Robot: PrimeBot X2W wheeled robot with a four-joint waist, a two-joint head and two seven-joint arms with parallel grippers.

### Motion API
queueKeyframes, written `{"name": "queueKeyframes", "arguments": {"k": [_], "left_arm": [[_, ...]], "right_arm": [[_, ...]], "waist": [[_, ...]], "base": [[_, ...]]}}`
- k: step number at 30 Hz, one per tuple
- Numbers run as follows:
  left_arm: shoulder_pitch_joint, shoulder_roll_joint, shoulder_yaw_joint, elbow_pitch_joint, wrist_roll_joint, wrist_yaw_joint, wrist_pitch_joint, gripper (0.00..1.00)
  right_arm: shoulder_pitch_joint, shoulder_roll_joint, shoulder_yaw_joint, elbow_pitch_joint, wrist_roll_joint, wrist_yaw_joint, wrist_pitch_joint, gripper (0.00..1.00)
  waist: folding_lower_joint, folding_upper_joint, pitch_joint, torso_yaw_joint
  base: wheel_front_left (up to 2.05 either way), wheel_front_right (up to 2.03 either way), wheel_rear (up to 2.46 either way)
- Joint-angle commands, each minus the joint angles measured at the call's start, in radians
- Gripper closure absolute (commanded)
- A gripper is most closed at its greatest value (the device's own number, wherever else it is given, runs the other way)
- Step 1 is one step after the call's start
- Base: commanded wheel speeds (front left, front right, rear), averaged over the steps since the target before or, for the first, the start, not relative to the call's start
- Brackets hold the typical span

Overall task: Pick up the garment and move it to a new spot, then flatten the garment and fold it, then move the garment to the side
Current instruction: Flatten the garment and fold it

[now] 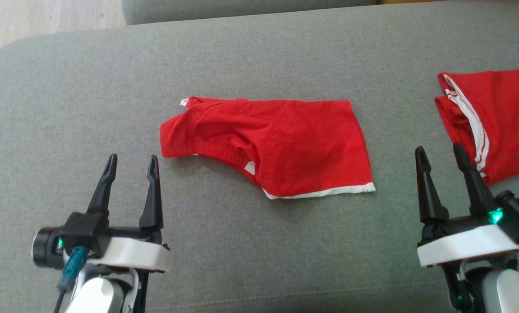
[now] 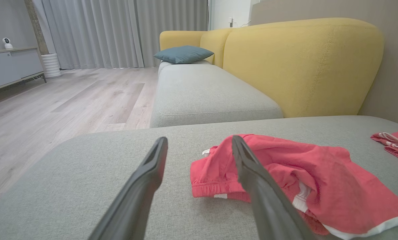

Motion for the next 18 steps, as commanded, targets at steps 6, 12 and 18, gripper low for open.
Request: {"name": "queueKeyframes", "arguments": {"k": [6,12,18], "left_arm": [[-0.028,0.017,0.029,-0.038,0.001,0.008,-0.009,0.0],[-0.03,0.017,0.028,-0.038,-0.002,0.009,-0.01,0.0],[-0.042,0.015,0.016,-0.042,-0.005,-0.001,-0.01,0.0]], "right_arm": [[0.002,-0.016,0.022,-0.039,0.0,0.003,0.007,0.0],[0.003,-0.016,0.02,-0.041,0.0,0.003,0.01,0.0],[0.004,-0.015,0.016,-0.035,0.002,0.003,0.014,0.0]], "waist": [[0.0,-0.0001,-0.001,-0.001],[0.0,-0.0001,0.001,0.001],[0.0,-0.0001,0.015,0.001]], "base": [[0.0,0.0,0.0],[0.0,0.0,0.0],[0.0,0.0,0.0]]}}
